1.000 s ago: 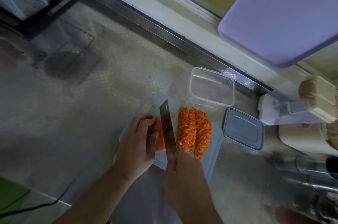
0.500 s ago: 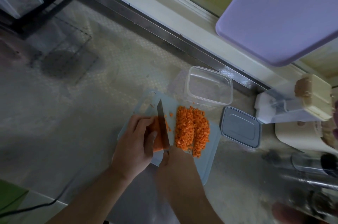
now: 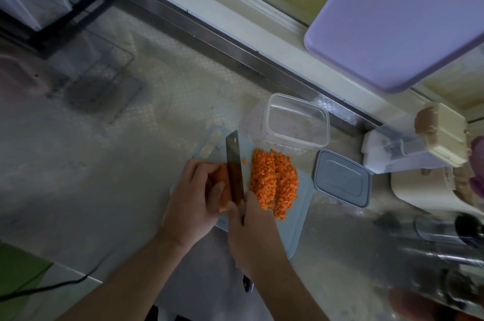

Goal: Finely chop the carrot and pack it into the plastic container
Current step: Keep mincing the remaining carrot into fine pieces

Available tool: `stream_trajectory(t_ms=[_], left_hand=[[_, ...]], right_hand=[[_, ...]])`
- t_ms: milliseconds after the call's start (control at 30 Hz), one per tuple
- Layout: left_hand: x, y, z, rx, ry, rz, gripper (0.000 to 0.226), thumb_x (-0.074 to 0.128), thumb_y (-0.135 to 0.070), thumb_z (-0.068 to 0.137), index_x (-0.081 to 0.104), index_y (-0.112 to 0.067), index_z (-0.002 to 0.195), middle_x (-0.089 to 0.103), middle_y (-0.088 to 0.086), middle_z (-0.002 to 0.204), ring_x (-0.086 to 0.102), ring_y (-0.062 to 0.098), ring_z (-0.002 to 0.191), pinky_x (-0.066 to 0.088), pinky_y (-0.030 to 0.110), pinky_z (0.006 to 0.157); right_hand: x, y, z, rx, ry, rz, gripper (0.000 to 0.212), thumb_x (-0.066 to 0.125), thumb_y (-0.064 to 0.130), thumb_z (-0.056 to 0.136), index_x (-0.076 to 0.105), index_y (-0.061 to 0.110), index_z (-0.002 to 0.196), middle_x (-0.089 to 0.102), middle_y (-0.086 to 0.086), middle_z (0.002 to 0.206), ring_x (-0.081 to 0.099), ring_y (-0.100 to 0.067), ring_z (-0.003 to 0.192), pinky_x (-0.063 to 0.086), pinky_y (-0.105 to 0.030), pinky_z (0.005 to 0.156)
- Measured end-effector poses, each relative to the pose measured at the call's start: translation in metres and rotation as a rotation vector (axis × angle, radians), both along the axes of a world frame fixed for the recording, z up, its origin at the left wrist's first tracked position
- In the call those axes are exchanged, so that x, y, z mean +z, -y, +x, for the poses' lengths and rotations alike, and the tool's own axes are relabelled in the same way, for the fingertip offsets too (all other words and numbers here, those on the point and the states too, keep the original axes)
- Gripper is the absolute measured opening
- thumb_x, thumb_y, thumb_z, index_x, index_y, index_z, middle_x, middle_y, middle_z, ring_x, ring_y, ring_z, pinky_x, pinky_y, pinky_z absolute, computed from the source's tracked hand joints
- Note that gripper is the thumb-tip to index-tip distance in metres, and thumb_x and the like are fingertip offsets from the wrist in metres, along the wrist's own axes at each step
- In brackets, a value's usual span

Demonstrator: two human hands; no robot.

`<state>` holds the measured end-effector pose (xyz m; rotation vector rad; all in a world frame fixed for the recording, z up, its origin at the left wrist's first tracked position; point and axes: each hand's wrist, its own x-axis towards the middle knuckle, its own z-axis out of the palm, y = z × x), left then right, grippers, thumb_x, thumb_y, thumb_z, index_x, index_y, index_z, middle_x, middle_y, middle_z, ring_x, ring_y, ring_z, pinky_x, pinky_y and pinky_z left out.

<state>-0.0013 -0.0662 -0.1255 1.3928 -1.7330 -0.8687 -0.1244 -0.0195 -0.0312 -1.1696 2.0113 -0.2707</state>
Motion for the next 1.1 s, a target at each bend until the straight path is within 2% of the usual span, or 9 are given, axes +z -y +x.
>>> stream_trajectory(t_ms=[100, 233, 267, 367, 500, 600, 767, 1000, 1100], left_hand=[[-0.001, 0.0, 0.0, 0.0, 0.005, -0.025, 0.024, 0.065, -0.018, 0.097, 0.062, -0.017, 0.121, 0.044, -0.019, 0.123, 0.058, 0.002, 0.094, 0.054, 0.025, 0.078], [-0.002, -0.001, 0.0, 0.003, 0.01, -0.022, 0.024, 0.066, -0.019, 0.097, 0.06, -0.018, 0.12, 0.047, -0.015, 0.124, 0.06, 0.006, 0.095, 0.056, 0.03, 0.077], [-0.002, 0.0, 0.001, 0.001, 0.016, -0.027, 0.022, 0.063, -0.021, 0.098, 0.06, -0.018, 0.12, 0.048, -0.013, 0.125, 0.06, 0.007, 0.097, 0.056, 0.03, 0.078], [-0.001, 0.0, 0.001, -0.022, 0.022, -0.037, 0.022, 0.053, -0.029, 0.102, 0.061, -0.017, 0.12, 0.05, -0.011, 0.126, 0.06, 0.008, 0.104, 0.054, 0.028, 0.082], [0.0, -0.001, -0.001, -0.024, 0.046, -0.042, 0.023, 0.051, -0.03, 0.102, 0.06, -0.017, 0.118, 0.051, -0.009, 0.127, 0.058, 0.008, 0.109, 0.049, 0.019, 0.085], [-0.002, 0.0, -0.001, -0.028, 0.061, -0.042, 0.021, 0.055, -0.025, 0.1, 0.06, -0.015, 0.118, 0.051, -0.007, 0.128, 0.059, 0.011, 0.109, 0.052, 0.024, 0.084], [-0.004, 0.0, -0.001, -0.022, 0.056, -0.068, 0.02, 0.057, -0.021, 0.099, 0.061, -0.011, 0.116, 0.053, -0.005, 0.127, 0.06, 0.012, 0.107, 0.054, 0.027, 0.083], [-0.004, -0.001, -0.001, -0.019, 0.11, -0.055, 0.019, 0.055, -0.026, 0.101, 0.063, -0.015, 0.115, 0.051, -0.009, 0.121, 0.06, 0.007, 0.095, 0.047, 0.017, 0.072], [-0.001, -0.001, -0.001, -0.009, 0.119, -0.053, 0.021, 0.053, -0.027, 0.1, 0.064, -0.016, 0.114, 0.052, -0.009, 0.12, 0.06, 0.007, 0.094, 0.039, 0.01, 0.075]], right_hand=[[0.003, -0.013, -0.001, -0.019, 0.004, -0.02, 0.013, 0.041, 0.036, 0.108, 0.05, 0.026, 0.107, 0.06, 0.004, 0.071, 0.057, -0.01, 0.06, 0.041, -0.026, 0.053], [0.016, -0.018, -0.003, 0.042, -0.063, 0.011, 0.025, 0.034, 0.035, 0.109, 0.054, 0.024, 0.117, 0.064, 0.0, 0.091, 0.06, -0.021, 0.075, 0.044, -0.034, 0.064], [0.021, -0.018, -0.003, 0.06, -0.085, 0.019, 0.022, 0.032, 0.034, 0.11, 0.052, 0.025, 0.111, 0.062, 0.001, 0.09, 0.058, -0.022, 0.075, 0.043, -0.033, 0.063], [0.03, -0.015, -0.003, -0.011, -0.093, -0.009, 0.02, 0.035, 0.038, 0.109, 0.043, 0.03, 0.093, 0.054, 0.009, 0.073, 0.052, -0.008, 0.062, 0.036, -0.018, 0.048], [0.026, -0.012, -0.003, -0.012, -0.093, -0.007, 0.015, 0.036, 0.035, 0.108, 0.044, 0.03, 0.097, 0.055, 0.008, 0.074, 0.053, -0.007, 0.063, 0.033, -0.017, 0.047], [0.022, -0.015, -0.002, 0.008, -0.099, 0.015, 0.01, 0.037, 0.032, 0.108, 0.046, 0.032, 0.102, 0.055, 0.01, 0.078, 0.055, -0.007, 0.069, 0.038, -0.018, 0.053], [0.021, -0.018, 0.003, 0.025, -0.113, 0.038, 0.017, 0.036, 0.033, 0.108, 0.052, 0.031, 0.114, 0.058, 0.01, 0.08, 0.056, -0.006, 0.07, 0.04, -0.017, 0.055], [0.026, -0.003, 0.014, 0.003, -0.09, 0.094, 0.012, 0.042, 0.025, 0.102, 0.05, 0.029, 0.095, 0.057, 0.007, 0.077, 0.061, -0.013, 0.077, 0.045, -0.021, 0.061], [0.027, 0.008, 0.02, -0.032, -0.106, 0.1, 0.017, 0.037, 0.036, 0.096, 0.051, 0.028, 0.095, 0.061, 0.006, 0.081, 0.063, -0.018, 0.076, 0.056, -0.035, 0.067]])
